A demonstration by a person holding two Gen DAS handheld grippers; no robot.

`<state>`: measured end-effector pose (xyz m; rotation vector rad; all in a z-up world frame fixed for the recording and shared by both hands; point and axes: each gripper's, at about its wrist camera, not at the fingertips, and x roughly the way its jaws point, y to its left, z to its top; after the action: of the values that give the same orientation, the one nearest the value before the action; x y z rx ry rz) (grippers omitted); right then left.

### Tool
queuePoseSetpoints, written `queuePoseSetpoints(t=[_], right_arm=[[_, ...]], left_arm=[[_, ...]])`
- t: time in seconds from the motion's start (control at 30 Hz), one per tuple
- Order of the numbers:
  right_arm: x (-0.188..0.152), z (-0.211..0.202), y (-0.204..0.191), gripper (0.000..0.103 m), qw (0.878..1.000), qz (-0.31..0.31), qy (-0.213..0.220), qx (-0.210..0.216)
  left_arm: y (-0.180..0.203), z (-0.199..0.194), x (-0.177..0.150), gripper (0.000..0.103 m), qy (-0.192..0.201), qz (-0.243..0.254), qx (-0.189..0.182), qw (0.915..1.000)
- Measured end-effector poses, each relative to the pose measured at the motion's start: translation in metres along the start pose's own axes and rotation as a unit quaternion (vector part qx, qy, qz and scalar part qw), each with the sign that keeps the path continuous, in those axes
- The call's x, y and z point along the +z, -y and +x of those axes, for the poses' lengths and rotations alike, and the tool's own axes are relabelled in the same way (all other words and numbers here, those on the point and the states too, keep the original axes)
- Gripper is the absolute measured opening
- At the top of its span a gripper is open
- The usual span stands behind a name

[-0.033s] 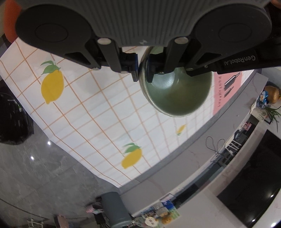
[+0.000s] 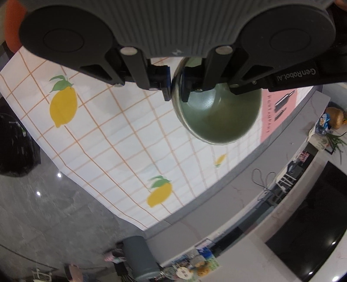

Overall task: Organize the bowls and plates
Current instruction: 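Lift the pale green bowl with both grippers and carry it over the nested bowls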

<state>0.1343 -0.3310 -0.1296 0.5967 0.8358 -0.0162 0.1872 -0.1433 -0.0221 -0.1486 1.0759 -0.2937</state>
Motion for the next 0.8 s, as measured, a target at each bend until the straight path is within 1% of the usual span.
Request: queuePoseSetpoints(t=[0.23, 0.47, 0.6, 0.8], right_arm=[[-0.011, -0.025, -0.037, 0.007, 0.999, -0.036, 0.015, 0.023], [-0.029, -0.040, -0.076, 0.007, 0.996, -0.078, 0.007, 0.050], [-0.040, -0.042, -0.090, 0.007, 0.994, -0.095, -0.007, 0.061], [-0.056, -0.041, -0.100, 0.007, 0.991, -0.115, -0.025, 0.059]], left_arm=[[-0.026, -0.043, -0.009, 0.007, 0.034, -0.019, -0.004, 0.9992], [-0.062, -0.075, -0.024, 0.008, 0.049, -0.055, -0.009, 0.9973], [-0.077, -0.084, -0.035, 0.009, 0.046, -0.065, -0.014, 0.9967], [-0.093, -0.084, -0.055, 0.011, 0.026, -0.069, -0.020, 0.9971]])
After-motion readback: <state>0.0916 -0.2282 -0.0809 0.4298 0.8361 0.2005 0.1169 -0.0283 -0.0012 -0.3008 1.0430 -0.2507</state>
